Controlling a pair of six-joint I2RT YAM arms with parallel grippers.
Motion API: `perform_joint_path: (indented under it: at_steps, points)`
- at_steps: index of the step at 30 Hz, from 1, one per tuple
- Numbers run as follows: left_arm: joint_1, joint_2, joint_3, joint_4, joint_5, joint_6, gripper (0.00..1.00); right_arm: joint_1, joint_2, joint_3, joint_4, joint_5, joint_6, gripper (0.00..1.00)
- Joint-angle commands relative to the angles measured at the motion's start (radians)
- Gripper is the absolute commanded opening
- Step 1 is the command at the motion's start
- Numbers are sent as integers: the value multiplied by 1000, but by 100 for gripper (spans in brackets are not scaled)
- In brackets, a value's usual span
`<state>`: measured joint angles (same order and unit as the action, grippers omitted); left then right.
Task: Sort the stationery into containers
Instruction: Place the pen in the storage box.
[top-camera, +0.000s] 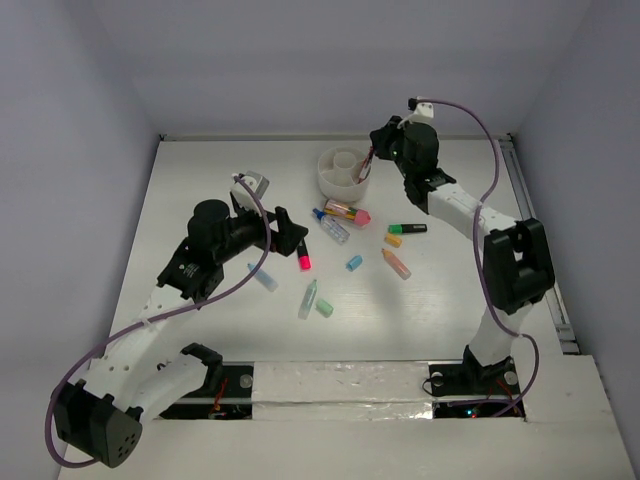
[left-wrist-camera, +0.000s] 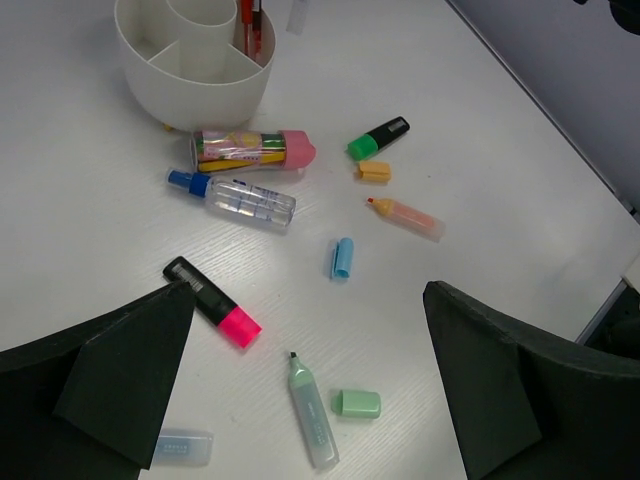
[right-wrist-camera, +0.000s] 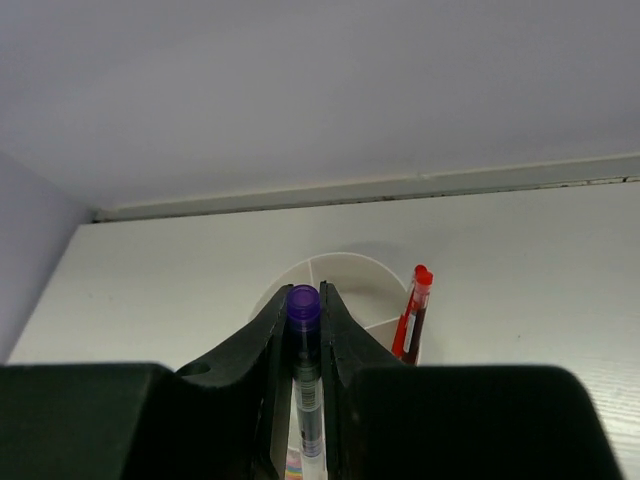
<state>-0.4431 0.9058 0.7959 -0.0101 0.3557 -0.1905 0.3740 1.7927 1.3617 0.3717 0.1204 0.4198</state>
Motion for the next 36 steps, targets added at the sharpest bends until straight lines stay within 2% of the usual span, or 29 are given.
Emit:
perform_joint_path:
  at_steps: [1, 6, 16, 22, 25, 26, 30, 32, 36]
  points:
    - [3, -2, 39, 18, -12, 17, 99, -7, 37, 92, 6, 24, -88, 0]
    - [3, 11, 42, 13, -20, 22, 99, -7, 128, 165, 18, 22, -119, 0]
    - [3, 27, 46, 13, -27, 29, 99, -7, 209, 179, 56, 27, -124, 0]
    - [3, 31, 48, 13, -24, 29, 99, -7, 221, 175, 75, 21, -118, 6]
    - [3, 33, 49, 12, -21, 29, 99, -7, 217, 174, 75, 4, -118, 26]
    - [3, 31, 51, 13, -21, 31, 99, -7, 215, 174, 73, -2, -119, 38]
    - [3, 31, 49, 13, -21, 31, 99, -7, 179, 154, 62, -22, -119, 62]
    - [3, 31, 51, 13, -21, 29, 99, -7, 162, 139, 55, -24, -119, 68]
    - [3, 24, 49, 12, -20, 28, 99, -7, 94, 88, 7, 13, -125, 68]
